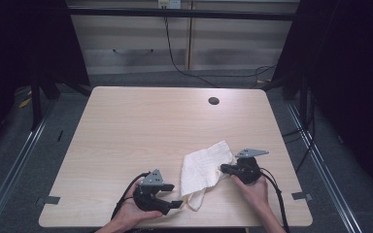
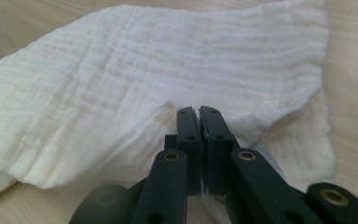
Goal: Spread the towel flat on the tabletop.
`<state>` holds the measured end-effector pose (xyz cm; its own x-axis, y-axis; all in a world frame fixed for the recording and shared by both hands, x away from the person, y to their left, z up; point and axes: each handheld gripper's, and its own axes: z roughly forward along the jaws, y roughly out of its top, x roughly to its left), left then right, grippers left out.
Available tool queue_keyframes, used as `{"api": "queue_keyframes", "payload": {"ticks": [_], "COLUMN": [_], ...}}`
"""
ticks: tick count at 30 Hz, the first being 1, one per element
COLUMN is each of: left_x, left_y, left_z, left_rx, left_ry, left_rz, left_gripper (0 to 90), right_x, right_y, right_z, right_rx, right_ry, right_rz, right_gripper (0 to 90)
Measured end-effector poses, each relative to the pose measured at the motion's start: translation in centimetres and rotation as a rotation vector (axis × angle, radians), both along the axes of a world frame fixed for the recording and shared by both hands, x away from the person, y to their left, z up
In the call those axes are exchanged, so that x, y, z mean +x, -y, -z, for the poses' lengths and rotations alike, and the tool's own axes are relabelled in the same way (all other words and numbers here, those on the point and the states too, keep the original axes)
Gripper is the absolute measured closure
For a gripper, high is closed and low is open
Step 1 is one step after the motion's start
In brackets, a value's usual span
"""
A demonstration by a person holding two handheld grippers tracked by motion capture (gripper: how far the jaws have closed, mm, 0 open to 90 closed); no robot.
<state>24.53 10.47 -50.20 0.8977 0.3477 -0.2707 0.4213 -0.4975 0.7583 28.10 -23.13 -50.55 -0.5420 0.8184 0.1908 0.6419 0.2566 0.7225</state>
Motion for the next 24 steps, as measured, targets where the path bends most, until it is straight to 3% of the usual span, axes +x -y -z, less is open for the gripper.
{"api": "queue_keyframes", "payload": {"ticks": [4, 6, 7, 13, 18, 24], "left_x": [-0.3, -0.4, -0.3, 0.1, 1.0, 1.9], "left_y": [0.5, 0.4, 0.3, -0.1, -1.2, -2.5], "left_z": [0.3, 0.5, 0.4, 0.4, -0.3, -0.8], "left_rx": [0.013, 0.021, 0.014, 0.017, -0.025, -0.045], "left_ry": [0.005, 0.022, 0.028, 0.028, 0.014, 0.003], "left_rz": [0.017, -0.007, -0.006, 0.003, -0.061, -0.082], "left_gripper": [39.4, 55.1, 55.1, 79.5, 86.0, 86.3], "right_x": [0.0, 0.0, 0.0, -0.1, -0.5, -0.5], "right_y": [0.0, 0.1, 0.1, -0.1, -0.4, -0.4], "right_z": [0.0, 0.0, 0.0, 0.0, -0.2, -0.4], "right_rx": [0.003, 0.007, 0.007, 0.012, 0.002, -0.005], "right_ry": [-0.002, -0.008, -0.004, -0.013, -0.021, -0.018], "right_rz": [0.001, 0.002, -0.001, -0.018, -0.045, -0.053], "right_gripper": [87.9, 87.9, 87.8, 87.8, 87.8, 87.9]}}
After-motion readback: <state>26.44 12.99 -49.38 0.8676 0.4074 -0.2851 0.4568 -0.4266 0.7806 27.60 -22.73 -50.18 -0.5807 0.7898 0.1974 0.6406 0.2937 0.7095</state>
